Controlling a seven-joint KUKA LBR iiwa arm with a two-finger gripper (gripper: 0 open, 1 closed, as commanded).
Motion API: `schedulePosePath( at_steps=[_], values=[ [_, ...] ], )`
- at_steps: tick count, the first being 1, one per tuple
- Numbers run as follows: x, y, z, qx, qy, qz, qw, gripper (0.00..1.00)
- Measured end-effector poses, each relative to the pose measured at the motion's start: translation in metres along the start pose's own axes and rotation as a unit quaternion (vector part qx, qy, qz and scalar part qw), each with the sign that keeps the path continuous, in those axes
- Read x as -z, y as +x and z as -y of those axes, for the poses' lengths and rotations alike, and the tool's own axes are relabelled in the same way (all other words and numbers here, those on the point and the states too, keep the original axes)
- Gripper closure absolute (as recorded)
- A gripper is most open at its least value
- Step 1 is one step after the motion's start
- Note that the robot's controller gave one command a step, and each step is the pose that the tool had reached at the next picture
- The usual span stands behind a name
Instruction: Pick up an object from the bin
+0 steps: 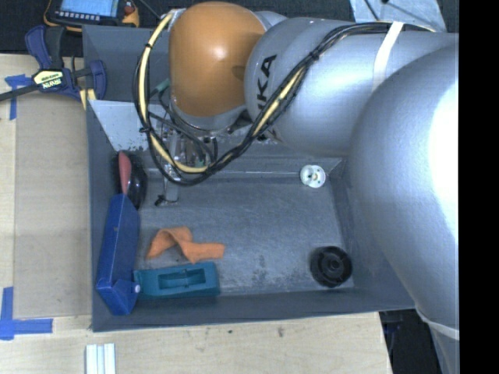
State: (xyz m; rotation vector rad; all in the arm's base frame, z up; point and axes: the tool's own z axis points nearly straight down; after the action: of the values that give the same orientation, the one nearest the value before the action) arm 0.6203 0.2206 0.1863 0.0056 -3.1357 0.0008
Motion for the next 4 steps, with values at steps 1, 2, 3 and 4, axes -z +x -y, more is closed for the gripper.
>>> schedulePosePath(
  at_steps=[1,2,3,4],
  values=[
    [0.006,-0.002,0.001,-0.002,-0.001,0.0042,1.0,0.0],
    [-0.069,0.041,0.016,0.021,-0.001,0.0055,0.9998,0.0],
    [-0.099,0.058,0.022,0.043,0.001,0.0005,0.9991,0.0],
    [-0.067,0.074,0.035,-0.029,0.0,0.0023,0.9996,0.0]
  ],
)
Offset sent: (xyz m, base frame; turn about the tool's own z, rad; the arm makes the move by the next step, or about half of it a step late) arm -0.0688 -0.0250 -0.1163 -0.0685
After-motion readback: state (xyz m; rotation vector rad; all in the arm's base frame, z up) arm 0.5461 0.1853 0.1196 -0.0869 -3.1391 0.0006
